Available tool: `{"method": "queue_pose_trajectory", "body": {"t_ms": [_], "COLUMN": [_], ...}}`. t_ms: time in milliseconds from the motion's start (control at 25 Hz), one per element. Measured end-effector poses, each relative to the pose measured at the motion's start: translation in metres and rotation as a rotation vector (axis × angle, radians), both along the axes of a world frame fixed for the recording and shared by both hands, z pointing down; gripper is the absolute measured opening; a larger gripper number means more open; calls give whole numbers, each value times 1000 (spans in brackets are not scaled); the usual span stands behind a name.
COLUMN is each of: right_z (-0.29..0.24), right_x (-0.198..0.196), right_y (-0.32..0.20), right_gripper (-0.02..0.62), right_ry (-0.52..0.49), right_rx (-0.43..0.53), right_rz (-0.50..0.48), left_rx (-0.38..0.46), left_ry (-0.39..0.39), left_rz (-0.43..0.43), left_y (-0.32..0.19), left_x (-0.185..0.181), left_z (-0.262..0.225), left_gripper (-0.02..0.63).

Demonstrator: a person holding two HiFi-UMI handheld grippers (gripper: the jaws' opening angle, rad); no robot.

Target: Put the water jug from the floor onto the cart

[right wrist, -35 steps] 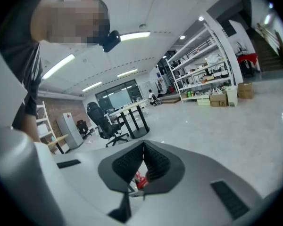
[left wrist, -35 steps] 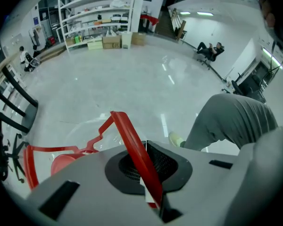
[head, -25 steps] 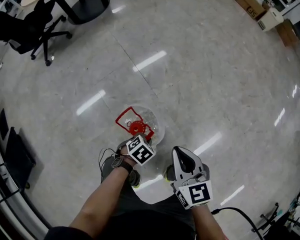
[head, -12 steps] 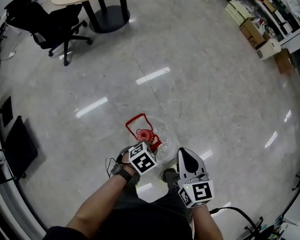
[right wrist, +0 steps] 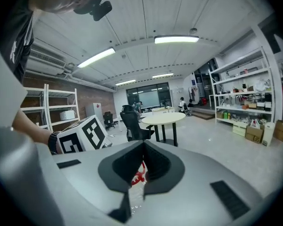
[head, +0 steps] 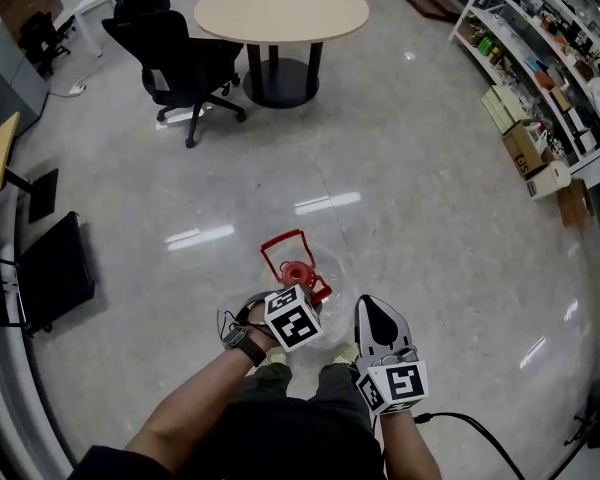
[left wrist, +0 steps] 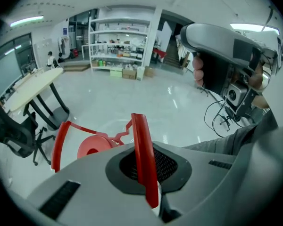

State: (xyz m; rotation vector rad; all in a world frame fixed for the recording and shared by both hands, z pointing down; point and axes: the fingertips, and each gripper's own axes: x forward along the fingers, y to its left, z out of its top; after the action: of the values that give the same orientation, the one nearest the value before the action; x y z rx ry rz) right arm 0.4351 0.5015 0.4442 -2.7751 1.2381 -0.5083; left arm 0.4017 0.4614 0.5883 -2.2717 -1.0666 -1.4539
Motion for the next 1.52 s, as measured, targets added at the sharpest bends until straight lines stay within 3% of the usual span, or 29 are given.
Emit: {"method": "queue_pose_trajectory", "body": {"t_ms": [120, 320, 560, 760, 1000, 1120, 1520], "right_z": [-12, -21, -37, -56, -66, -62, -66], "right_x": [-6, -1, -15, -57, -155, -213, -413], "right_y": [-39, -116, -221, -308, -407, -465, -696], "right_gripper": [-1, -1, -1, -1, -1, 0, -1], "right_ry": [10, 25, 30, 57, 72, 83, 52], "right_rx": [16, 37, 84, 152, 130, 122, 91], "right_rz": [-69, -240, -550, -765, -977, -1045, -1108], "left_rx": [48, 75, 100, 108, 79, 67, 67], "left_ry": [20, 19, 28, 51, 61, 65, 30], "left_rz": [-56, -234, -573, -814, -1010, -1067, -1061], "left_y": [-37, -115, -217, -294, -377, -430, -636], "left_x": [-9, -14, -37, -83, -176, -232, -419], "left_z": [-14, -29, -50, -68, -74, -68, -62], "left_gripper": [2, 2, 2, 2, 2, 2, 2]}}
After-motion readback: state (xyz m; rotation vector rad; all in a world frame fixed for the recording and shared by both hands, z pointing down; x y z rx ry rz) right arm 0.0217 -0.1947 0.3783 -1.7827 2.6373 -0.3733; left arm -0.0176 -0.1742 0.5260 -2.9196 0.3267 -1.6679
